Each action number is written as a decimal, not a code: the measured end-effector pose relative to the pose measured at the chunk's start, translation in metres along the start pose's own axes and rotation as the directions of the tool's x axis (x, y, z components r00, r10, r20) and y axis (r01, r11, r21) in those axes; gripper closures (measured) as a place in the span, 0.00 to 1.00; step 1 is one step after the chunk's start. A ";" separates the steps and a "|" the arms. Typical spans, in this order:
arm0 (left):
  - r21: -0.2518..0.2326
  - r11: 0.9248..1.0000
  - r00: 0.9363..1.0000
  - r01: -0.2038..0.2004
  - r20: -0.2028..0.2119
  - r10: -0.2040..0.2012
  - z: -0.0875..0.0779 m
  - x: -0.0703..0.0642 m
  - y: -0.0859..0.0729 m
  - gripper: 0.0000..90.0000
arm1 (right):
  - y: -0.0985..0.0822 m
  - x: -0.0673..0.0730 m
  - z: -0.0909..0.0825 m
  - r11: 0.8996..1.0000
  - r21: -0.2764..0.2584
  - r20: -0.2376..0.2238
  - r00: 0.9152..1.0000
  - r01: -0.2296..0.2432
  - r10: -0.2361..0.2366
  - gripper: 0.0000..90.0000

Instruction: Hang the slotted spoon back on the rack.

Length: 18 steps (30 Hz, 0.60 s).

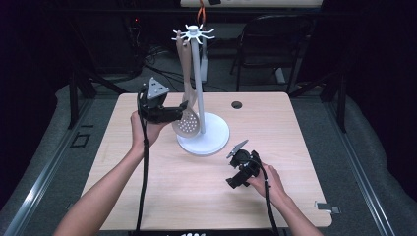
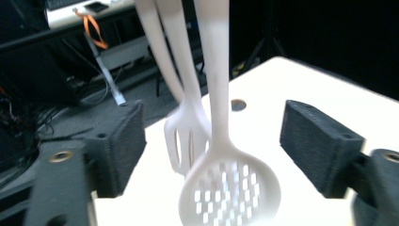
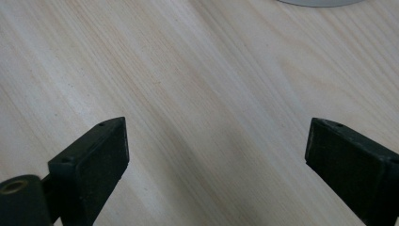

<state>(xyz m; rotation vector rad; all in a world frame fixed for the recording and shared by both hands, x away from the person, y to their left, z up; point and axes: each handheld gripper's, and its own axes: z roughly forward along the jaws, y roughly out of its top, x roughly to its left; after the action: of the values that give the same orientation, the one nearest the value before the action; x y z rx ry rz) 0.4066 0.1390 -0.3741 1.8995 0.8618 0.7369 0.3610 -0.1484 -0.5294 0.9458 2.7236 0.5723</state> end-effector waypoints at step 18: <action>0.164 0.984 0.997 0.073 0.027 -0.078 -0.036 -0.002 -0.104 0.14 | 0.000 0.001 0.002 1.000 0.017 0.012 1.000 0.011 -0.011 0.07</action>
<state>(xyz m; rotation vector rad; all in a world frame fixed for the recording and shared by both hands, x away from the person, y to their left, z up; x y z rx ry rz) 0.3499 0.1919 -0.4520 2.0051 0.9931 0.6022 0.3609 -0.1470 -0.5308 0.9346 2.7258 0.5403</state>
